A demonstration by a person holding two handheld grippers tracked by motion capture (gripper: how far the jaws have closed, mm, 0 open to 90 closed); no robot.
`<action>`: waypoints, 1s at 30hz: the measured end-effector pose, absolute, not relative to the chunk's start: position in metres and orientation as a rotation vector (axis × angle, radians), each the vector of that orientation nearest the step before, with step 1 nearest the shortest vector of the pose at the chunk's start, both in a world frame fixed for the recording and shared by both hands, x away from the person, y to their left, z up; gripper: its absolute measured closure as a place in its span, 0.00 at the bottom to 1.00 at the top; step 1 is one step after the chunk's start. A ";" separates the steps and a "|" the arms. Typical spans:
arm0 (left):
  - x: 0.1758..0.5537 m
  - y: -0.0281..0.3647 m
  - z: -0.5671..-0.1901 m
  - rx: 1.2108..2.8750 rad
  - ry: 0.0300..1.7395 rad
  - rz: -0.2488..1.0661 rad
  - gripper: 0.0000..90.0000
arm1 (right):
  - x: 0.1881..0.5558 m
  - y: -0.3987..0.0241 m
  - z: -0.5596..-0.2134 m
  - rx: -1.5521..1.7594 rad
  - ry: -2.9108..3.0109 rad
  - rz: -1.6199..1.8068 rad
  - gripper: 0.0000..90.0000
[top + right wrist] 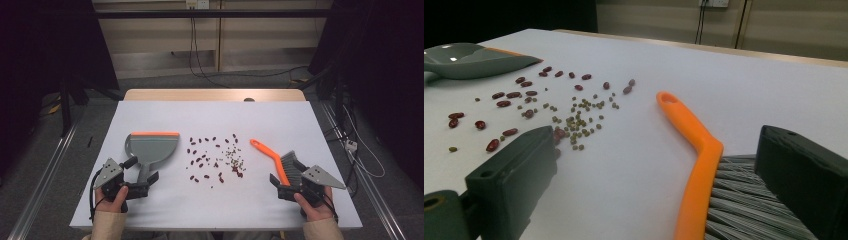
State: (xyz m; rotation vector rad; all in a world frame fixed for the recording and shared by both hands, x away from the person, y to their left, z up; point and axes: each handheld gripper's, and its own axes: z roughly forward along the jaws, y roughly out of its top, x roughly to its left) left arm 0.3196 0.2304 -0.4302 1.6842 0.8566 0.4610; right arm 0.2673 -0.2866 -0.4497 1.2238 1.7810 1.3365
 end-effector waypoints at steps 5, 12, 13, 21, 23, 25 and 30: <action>0.320 0.229 -0.430 1.677 0.857 0.456 0.04 | 0.270 -0.287 -0.449 1.227 1.789 1.325 0.03; 0.319 0.230 -0.430 1.672 0.859 0.456 0.04 | 0.277 -0.287 -0.449 1.227 1.801 1.312 0.04; 0.319 0.230 -0.430 1.679 0.854 0.456 0.04 | 0.277 -0.286 -0.449 1.230 1.804 1.314 0.04; 0.317 0.232 -0.429 1.669 0.863 0.454 0.04 | 0.286 -0.284 -0.442 1.255 1.840 1.289 0.05; 0.317 0.232 -0.429 1.669 0.862 0.454 0.04 | 0.291 -0.285 -0.438 1.257 1.867 1.280 0.08; 0.318 0.232 -0.430 1.668 0.864 0.452 0.04 | 0.293 -0.285 -0.436 1.256 1.881 1.262 0.11; 0.318 0.233 -0.430 1.671 0.858 0.451 0.04 | 0.310 -0.288 -0.427 1.299 1.954 1.228 0.20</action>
